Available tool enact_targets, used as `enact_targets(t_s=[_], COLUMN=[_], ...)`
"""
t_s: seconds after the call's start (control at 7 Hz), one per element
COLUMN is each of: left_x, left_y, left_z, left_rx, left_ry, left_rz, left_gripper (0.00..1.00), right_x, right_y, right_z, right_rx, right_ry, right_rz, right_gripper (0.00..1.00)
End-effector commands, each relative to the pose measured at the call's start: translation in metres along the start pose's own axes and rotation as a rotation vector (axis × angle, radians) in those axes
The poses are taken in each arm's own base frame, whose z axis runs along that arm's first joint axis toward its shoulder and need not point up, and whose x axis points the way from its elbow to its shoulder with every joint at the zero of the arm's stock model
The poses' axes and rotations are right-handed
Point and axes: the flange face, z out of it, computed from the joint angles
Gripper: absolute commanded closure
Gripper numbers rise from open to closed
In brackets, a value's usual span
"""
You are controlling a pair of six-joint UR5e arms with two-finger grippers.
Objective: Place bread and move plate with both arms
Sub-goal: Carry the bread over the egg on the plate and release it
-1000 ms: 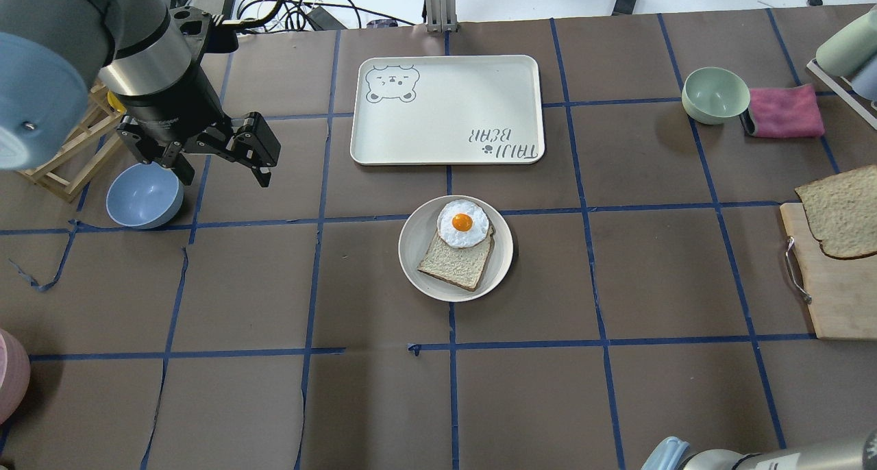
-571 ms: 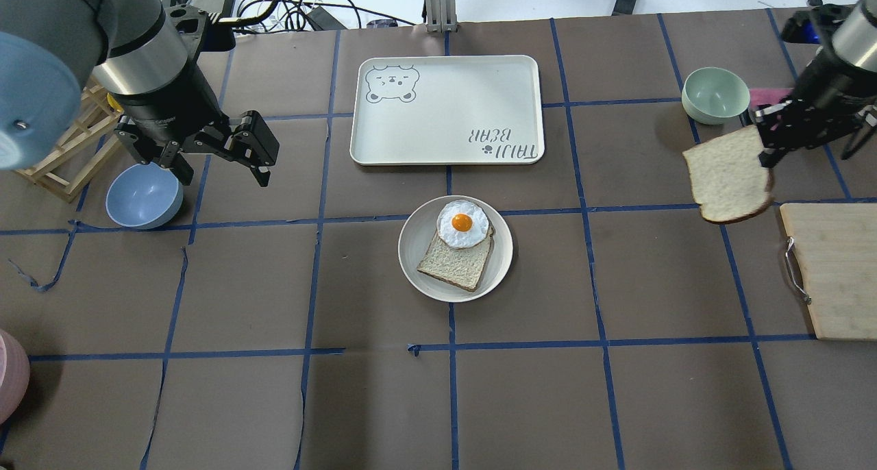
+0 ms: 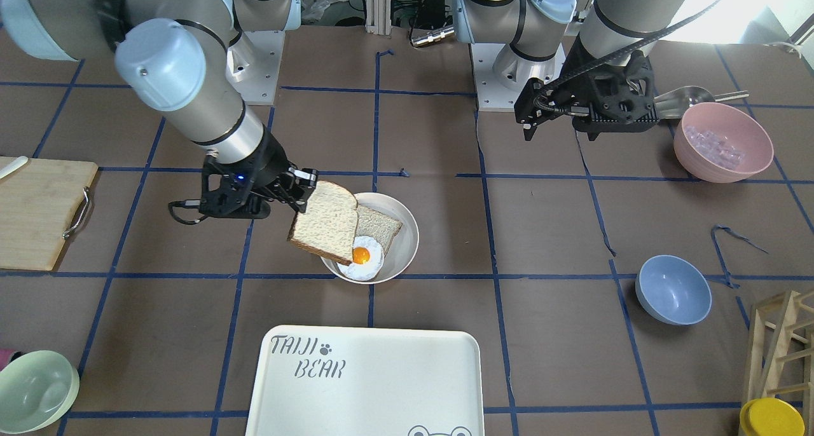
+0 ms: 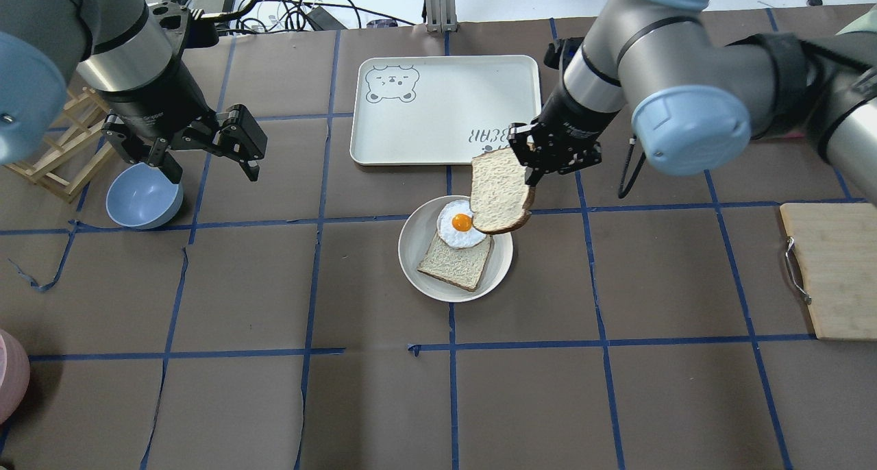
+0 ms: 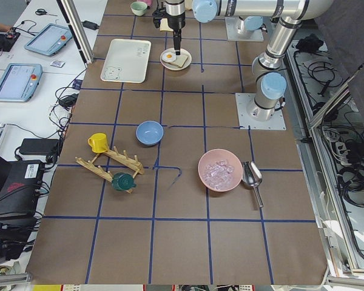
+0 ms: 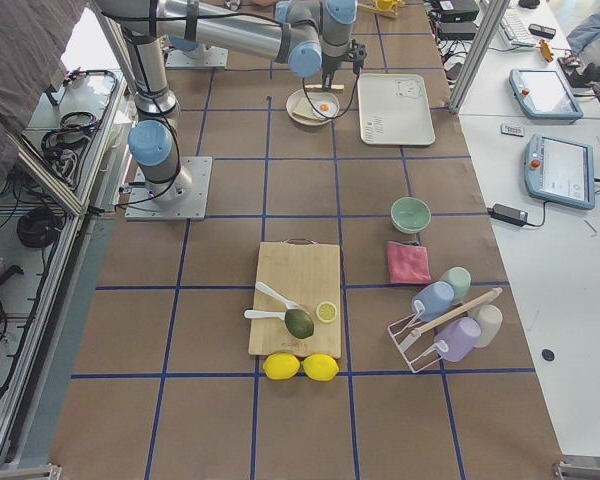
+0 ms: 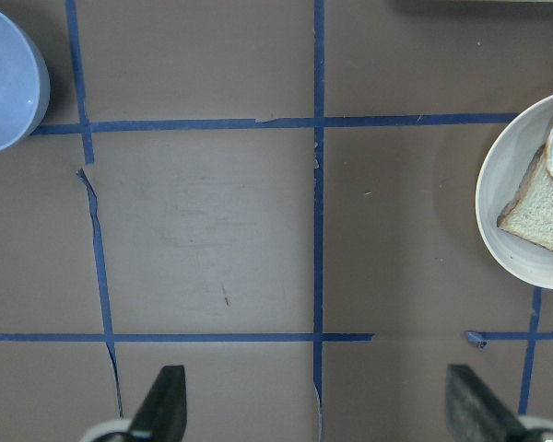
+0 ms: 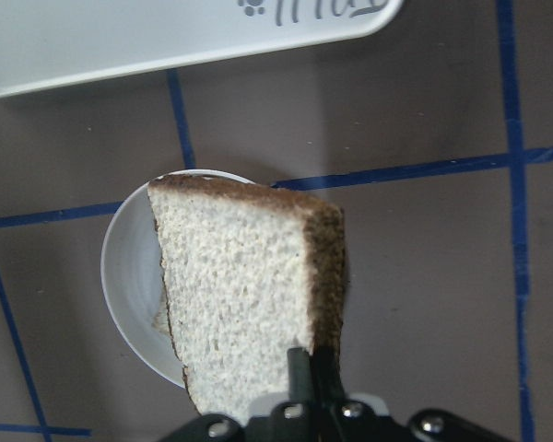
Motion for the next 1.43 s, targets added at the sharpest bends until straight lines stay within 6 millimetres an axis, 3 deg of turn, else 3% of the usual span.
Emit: enact_targets(t_s=[0.0,0.14,0.43,1.0,1.14,1.29], left_x=[-0.002,-0.002,-0.002,-0.001,-0.001,-0.002], left_y=[0.0,0.0,0.0,0.0,-0.001,-0.001], left_z=[0.0,-0.001,-0.001,-0.001,0.0,0.0], left_rx=[0.0,0.0,0.0,-0.002,-0.005,-0.003], left_ry=[-0.001,-0.003,-0.001,0.0,0.0,0.0], left_rz=[0.005,0.009,0.01,0.011,0.01,0.004], left_gripper=[0.0,0.0,0.0,0.0,0.0,0.0], right_x=[0.005,0.012,0.009,0.011,0.011,0.01], right_y=[0.026,0.035,0.041,0.039,0.037,0.032], right_z=[0.076,0.088,0.093,0.103,0.105,0.097], right_rx=[0.044,0.038,0.017,0.003,0.003,0.03], right_ry=[-0.106,-0.106,-0.12,-0.111,-0.109,-0.109], right_rz=[0.076,0.09,0.085,0.064,0.05,0.041], right_gripper=[1.0,1.0,1.0,1.0,0.75,0.43])
